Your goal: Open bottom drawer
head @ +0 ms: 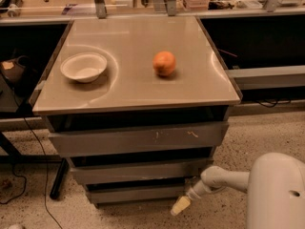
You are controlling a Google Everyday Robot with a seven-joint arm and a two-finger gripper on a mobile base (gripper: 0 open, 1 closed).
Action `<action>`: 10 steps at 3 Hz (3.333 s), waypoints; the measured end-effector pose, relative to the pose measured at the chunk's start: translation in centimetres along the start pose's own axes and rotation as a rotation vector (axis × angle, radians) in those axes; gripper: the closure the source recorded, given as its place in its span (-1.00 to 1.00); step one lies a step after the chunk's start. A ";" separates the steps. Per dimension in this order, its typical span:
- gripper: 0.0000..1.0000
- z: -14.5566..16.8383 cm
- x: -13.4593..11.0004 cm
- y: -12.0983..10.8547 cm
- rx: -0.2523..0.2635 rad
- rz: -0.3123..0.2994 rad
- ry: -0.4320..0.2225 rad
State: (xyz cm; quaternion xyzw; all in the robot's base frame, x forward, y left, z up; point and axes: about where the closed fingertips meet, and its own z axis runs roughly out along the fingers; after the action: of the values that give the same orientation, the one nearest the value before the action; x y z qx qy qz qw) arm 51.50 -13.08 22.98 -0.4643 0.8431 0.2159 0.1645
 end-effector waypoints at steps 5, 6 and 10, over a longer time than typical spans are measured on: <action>-1.00 3.3 0.2 -1.5 -0.042 -0.022 0.021; -1.00 4.6 1.7 0.1 -0.090 -0.023 0.070; 0.28 4.2 1.5 0.2 -0.090 -0.023 0.071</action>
Offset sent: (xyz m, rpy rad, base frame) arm 0.0339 -0.0007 -0.0055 0.0089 -0.0418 0.0216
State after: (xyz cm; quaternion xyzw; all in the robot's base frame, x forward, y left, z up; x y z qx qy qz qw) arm 50.94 -11.85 18.71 -0.4884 0.8323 0.2352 0.1161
